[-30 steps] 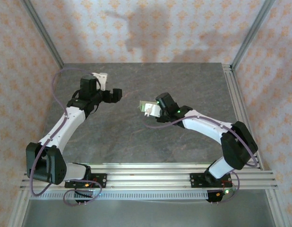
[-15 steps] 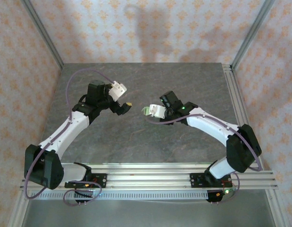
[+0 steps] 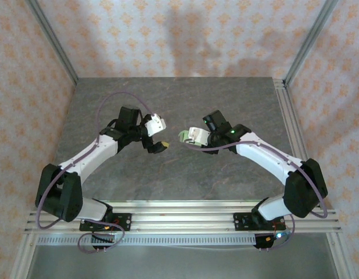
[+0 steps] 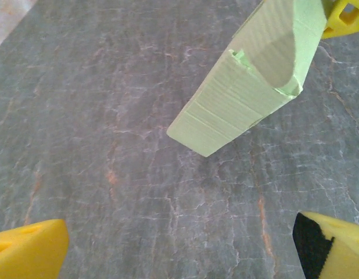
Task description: Fold the paper box
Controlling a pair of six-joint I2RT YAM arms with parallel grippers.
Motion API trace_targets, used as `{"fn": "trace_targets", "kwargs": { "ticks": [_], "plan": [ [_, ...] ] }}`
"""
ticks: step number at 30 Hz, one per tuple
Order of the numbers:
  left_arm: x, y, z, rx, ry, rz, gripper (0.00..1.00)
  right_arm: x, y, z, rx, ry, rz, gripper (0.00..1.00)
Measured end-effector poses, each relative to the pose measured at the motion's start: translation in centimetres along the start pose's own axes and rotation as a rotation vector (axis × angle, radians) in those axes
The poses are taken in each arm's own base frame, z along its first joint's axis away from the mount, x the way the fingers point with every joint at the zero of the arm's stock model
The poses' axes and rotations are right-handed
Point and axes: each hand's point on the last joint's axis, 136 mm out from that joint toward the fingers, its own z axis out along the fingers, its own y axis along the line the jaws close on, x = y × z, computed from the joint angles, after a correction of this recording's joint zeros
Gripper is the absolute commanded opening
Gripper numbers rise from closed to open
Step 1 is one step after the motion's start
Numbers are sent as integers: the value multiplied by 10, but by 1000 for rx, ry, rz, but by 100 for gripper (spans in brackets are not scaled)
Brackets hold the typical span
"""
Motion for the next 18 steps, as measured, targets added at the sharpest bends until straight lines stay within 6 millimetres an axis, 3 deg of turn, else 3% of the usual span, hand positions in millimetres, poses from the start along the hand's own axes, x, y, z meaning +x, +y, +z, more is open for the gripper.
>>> {"fn": "trace_targets", "kwargs": {
  "ticks": [12, 18],
  "plan": [
    [-3, -40, 30, 181, -32, 119, 99, 1, 22, -6, -115, -4, 20, 36],
    [-25, -49, 35, 239, -96, 178, 96, 1, 28, -9, -148, -8, 34, 36]
  ]
}}
